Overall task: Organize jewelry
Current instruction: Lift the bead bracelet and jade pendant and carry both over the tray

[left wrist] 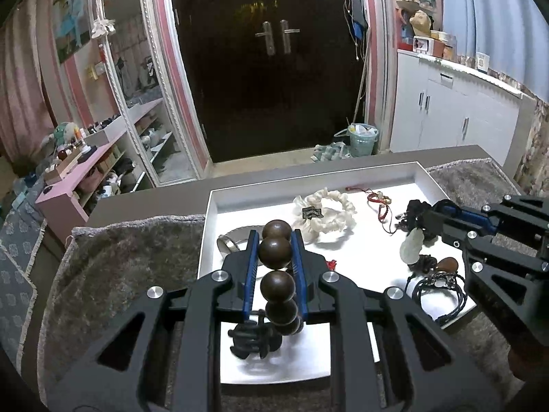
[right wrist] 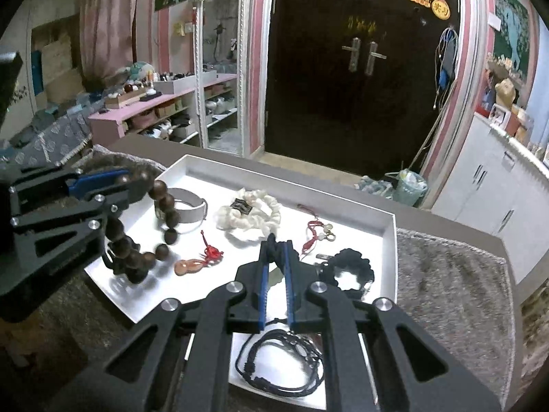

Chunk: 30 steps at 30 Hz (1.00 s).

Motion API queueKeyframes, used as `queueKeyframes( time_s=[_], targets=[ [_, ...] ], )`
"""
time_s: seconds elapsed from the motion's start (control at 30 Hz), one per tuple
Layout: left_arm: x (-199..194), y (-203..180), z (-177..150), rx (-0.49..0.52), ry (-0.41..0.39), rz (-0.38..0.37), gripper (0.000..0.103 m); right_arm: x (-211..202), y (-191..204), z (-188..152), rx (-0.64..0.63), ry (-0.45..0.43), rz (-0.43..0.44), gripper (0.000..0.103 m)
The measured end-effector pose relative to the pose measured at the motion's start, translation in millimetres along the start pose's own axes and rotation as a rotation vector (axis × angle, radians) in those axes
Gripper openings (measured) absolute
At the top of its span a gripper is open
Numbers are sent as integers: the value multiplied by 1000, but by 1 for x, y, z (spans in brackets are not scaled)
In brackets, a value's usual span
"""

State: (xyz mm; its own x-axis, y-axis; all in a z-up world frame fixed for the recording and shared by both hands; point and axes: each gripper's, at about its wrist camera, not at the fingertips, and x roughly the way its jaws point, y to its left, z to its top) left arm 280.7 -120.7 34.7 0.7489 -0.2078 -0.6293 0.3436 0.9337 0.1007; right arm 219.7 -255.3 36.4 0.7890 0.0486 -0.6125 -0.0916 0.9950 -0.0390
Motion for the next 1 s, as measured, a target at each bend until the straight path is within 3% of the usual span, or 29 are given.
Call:
queueKeyframes(
  time_s=[0.53,1.0],
  targets=[
    [16,1,-5,-9,39,-27,17,14,-4,-7,32,34,57,8],
    [31,-1,-14,0,81,7,17,31,7,-17,7,87,71,8]
  ],
)
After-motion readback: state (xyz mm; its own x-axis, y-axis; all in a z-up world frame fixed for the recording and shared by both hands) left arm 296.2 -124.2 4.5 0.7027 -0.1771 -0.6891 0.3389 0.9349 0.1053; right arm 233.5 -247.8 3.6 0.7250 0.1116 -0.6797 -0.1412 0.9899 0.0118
